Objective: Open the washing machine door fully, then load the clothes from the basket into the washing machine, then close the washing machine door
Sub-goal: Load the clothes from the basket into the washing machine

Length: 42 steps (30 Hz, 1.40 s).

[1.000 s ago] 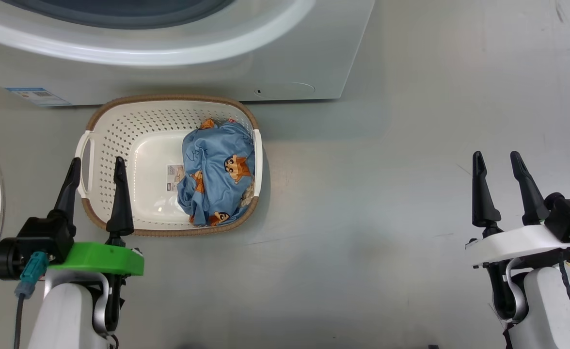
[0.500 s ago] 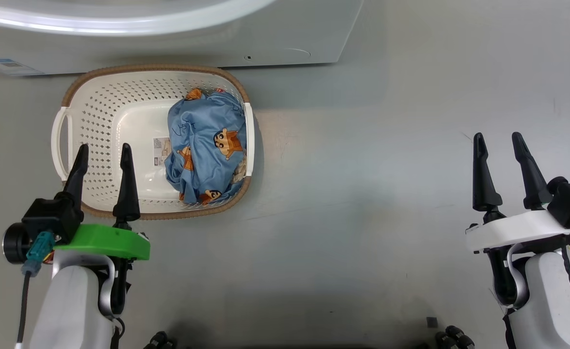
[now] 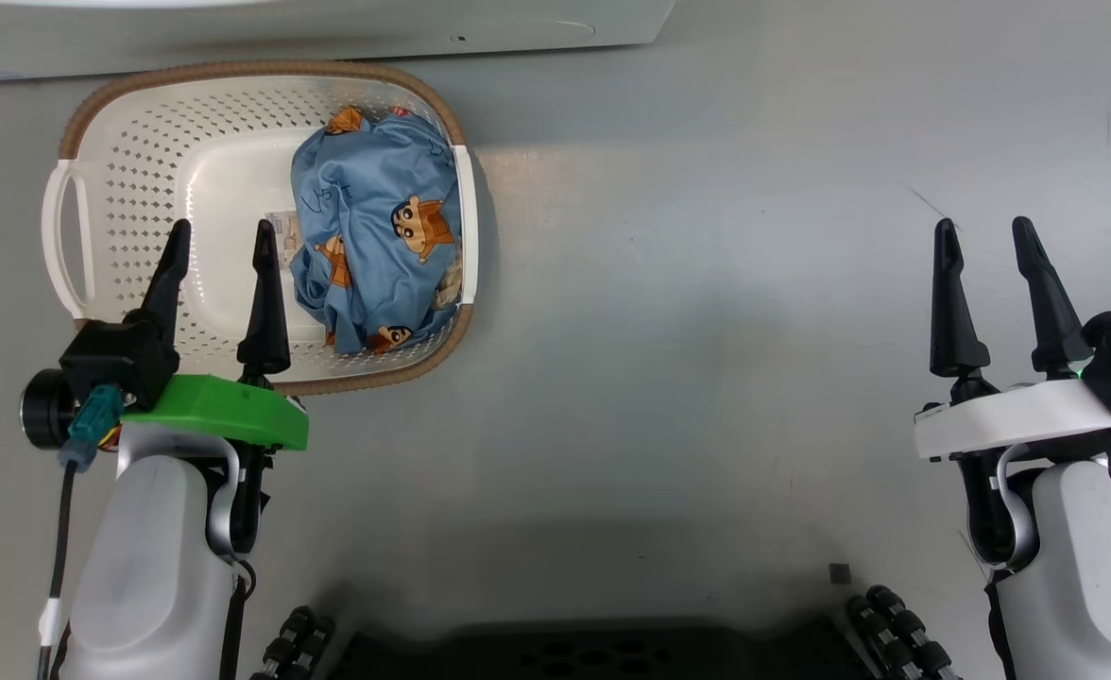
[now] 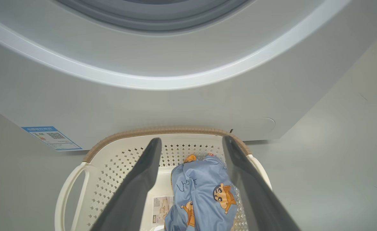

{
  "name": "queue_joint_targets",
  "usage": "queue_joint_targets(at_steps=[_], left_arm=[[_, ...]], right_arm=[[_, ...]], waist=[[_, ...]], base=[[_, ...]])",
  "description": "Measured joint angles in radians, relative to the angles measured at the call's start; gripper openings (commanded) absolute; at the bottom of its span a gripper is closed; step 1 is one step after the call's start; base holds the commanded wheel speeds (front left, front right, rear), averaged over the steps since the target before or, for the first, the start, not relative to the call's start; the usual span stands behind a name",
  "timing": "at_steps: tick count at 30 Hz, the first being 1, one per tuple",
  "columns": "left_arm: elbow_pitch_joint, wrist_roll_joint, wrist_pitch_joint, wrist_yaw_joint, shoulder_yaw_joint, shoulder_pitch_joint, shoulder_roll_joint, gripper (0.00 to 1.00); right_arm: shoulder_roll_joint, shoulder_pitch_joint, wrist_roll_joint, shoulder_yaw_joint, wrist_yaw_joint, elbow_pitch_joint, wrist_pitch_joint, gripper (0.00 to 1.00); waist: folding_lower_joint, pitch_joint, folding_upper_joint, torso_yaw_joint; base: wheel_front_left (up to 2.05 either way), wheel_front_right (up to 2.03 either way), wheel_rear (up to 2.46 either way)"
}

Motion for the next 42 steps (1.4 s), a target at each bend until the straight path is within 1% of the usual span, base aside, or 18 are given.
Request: queue_joint_targets(at_steps=[4,8,17,20,25,30,35,42], left_arm=[[0.034,0.0,0.0,0.0,-0.006,-0.031,-0.001,1.0],[0.052,0.004,0.0,0.0,-0.032,-0.08,-0.002,1.0],[0.118,0.004,0.0,-0.001,-0.044,-0.148,-0.007,1.0],[0.151,0.005,0.0,-0.001,-0.062,-0.186,-0.008,1.0],[0.234,0.011,0.0,-0.001,-0.066,-0.222,-0.007,1.0],[0.307,0.019,0.0,-0.001,-0.087,-0.276,0.015,1.0],[0.39,0.019,0.005,-0.001,-0.105,-0.329,0.022,1.0],[0.464,0.018,0.01,-0.002,-0.108,-0.407,0.045,1.0]], right_arm=[[0.001,-0.013,-0.005,0.002,0.0,-0.004,0.0,1.0],[0.004,-0.013,-0.007,-0.001,0.0,-0.007,0.0,1.0],[0.007,-0.043,-0.013,-0.001,0.0,-0.027,0.0,1.0],[0.007,-0.044,-0.014,-0.008,0.0,-0.032,0.0,1.0],[0.008,-0.051,-0.022,-0.005,0.0,-0.045,0.0,1.0],[0.009,-0.064,-0.023,0.002,0.0,-0.05,0.0,1.0],[0.011,-0.073,-0.023,0.007,0.0,-0.054,0.0,1.0],[0.013,-0.077,-0.023,0.011,0.0,-0.059,0.0,1.0]], waist=[[0.0,0.033,0.0,-0.003],[0.0,0.063,0.0,-0.006],[0.0,0.125,0.0,-0.011],[-0.0001,0.147,0.0,-0.01],[-0.0001,0.186,0.0,-0.009],[-0.0001,0.224,0.0,-0.014],[-0.0001,0.257,0.0,-0.024],[-0.0002,0.294,0.0,-0.039]], base=[[0.0,0.0,0.0],[0.0,0.0,0.0],[0.0,0.0,0.0],[0.0,0.0,0.0],[0.0,0.0,0.0],[0.0,0.0,0.0],[0.0,0.0,0.0],[0.0,0.0,0.0]])
